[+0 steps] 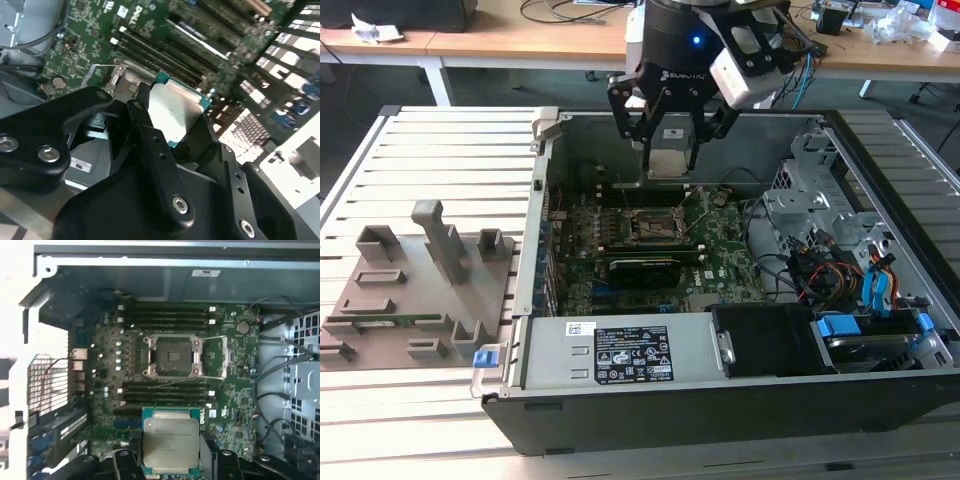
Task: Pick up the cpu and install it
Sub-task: 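Pick up the cpu and move it towards the insertion slot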
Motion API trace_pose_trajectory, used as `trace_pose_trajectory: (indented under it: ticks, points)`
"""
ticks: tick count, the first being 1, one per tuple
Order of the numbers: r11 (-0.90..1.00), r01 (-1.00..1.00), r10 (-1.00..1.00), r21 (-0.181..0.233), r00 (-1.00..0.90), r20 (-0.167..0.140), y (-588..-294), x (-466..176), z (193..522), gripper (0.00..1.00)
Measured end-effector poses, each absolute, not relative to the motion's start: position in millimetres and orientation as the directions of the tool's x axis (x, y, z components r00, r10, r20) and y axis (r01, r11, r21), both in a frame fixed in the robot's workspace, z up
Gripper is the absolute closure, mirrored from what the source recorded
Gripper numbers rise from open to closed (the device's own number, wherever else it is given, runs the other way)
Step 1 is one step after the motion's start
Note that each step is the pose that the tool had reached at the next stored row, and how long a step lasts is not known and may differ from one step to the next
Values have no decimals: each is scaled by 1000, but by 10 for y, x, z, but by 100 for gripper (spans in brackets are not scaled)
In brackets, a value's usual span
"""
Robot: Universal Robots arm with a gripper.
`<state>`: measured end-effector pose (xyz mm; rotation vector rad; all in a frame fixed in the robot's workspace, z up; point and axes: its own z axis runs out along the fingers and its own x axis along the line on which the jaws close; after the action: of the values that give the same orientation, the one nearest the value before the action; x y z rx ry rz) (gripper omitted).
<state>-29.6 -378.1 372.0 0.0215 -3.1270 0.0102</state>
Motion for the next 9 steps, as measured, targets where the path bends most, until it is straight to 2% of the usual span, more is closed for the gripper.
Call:
trace_pose_trajectory:
  ticks: [9]
  points:
    - [1000,-17,-17,-6,-1000,15,-3475,-39,3541,45]
